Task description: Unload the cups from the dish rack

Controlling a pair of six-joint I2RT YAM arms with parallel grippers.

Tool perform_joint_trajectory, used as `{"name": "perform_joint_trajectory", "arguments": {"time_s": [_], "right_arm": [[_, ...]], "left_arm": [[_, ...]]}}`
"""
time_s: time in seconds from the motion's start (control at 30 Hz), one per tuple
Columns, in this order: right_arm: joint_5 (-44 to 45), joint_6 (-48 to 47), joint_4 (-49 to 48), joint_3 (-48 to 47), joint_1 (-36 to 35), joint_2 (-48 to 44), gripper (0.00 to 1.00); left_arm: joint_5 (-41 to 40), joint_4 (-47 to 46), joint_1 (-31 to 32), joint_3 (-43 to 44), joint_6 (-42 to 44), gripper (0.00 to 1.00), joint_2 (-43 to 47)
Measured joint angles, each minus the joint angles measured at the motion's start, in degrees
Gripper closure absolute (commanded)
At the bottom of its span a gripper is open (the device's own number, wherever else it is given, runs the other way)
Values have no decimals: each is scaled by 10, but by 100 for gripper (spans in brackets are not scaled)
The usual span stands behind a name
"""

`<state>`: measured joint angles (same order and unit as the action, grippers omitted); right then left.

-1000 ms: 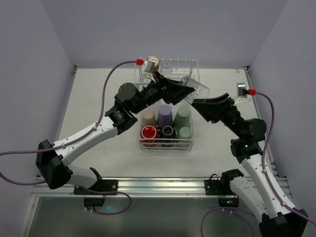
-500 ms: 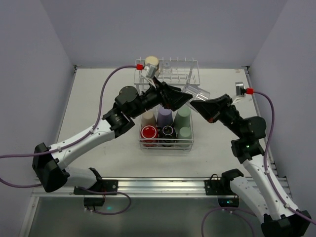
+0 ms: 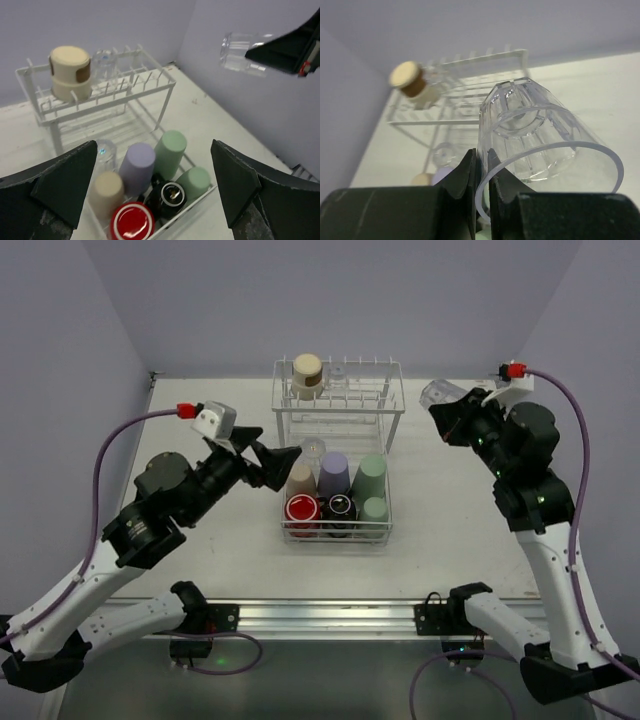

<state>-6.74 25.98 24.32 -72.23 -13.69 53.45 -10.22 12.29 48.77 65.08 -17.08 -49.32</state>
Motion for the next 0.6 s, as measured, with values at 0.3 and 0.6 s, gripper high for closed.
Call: {"name": "perform_joint_trajectory", "arguments": {"time_s": [0.3,0.6], "right_arm": [[57,-76,131,-94,120,275,100],[20,-94,196,-206,135,576,100]], "left_arm": [[-83,119,0,-157,36,0,87],[-86,133,0,-225,43,0,119]]}}
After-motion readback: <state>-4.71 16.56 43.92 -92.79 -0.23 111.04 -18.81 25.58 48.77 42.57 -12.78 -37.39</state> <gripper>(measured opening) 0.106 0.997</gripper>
